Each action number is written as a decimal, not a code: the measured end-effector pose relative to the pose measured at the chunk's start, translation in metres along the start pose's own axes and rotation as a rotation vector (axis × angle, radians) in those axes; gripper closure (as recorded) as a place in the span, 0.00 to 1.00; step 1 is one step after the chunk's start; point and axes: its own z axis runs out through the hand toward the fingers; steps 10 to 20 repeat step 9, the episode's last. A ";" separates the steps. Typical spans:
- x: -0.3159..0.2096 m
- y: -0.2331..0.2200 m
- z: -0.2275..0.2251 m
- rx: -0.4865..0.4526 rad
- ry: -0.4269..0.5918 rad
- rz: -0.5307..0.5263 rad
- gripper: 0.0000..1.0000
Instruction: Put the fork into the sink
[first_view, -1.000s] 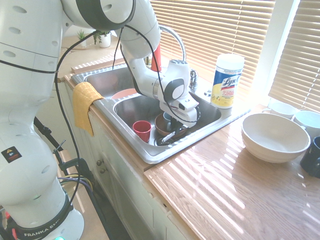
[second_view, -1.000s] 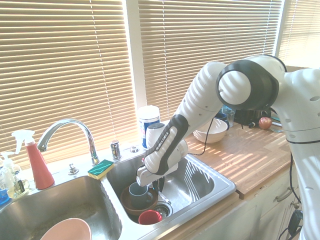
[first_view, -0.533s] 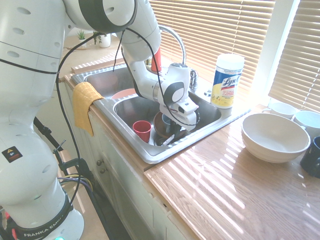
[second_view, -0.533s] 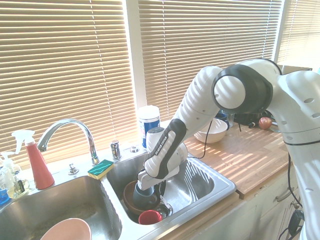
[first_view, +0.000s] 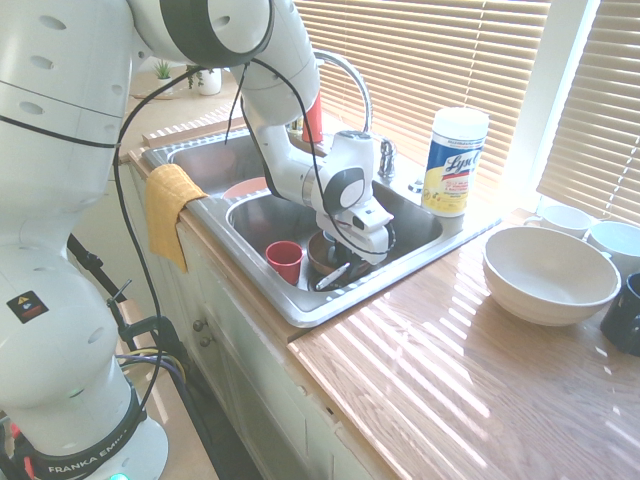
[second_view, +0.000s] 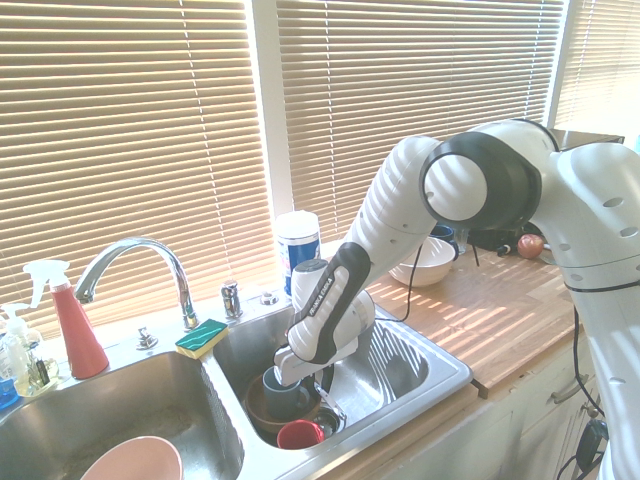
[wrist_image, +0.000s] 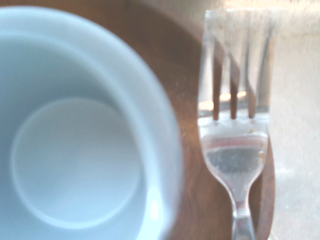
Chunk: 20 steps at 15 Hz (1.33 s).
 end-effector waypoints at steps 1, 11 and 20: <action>0.001 0.003 -0.001 0.003 0.004 0.003 0.00; -0.013 0.033 -0.117 0.069 0.048 0.003 0.00; -0.013 0.033 -0.117 0.069 0.048 0.003 0.00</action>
